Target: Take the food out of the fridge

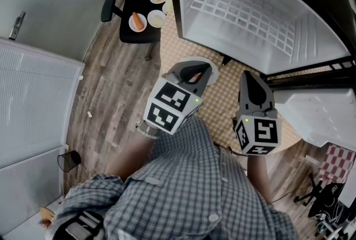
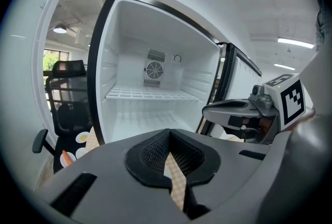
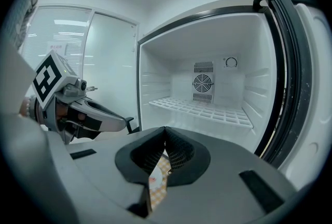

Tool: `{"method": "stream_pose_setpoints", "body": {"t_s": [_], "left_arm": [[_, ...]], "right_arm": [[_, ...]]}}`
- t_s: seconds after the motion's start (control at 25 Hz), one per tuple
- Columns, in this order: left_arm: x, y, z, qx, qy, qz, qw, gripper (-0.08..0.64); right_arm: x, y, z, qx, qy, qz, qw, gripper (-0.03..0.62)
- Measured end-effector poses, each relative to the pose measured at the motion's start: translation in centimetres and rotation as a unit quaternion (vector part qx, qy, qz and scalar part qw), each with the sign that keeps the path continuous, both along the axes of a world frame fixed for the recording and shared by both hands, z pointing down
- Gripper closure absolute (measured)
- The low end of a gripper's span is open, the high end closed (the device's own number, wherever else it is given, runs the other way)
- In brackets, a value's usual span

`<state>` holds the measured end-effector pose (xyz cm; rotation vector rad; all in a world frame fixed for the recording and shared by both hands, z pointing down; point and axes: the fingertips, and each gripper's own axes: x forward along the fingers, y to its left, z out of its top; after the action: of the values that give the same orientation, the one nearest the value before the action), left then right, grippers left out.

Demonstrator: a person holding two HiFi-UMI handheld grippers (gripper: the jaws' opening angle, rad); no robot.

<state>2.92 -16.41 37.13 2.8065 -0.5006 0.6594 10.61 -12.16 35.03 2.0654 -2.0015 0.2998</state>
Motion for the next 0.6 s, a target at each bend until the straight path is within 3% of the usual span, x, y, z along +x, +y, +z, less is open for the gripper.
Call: {"method": "stream_pose_setpoints", "body": {"t_s": [0.6], "left_arm": [[-0.39, -0.04, 0.23, -0.012, 0.001, -0.002, 0.9999, 0.554]], "right_arm": [[0.09, -0.04, 0.48, -0.006, -0.018, 0.003, 1.000, 0.583]]}}
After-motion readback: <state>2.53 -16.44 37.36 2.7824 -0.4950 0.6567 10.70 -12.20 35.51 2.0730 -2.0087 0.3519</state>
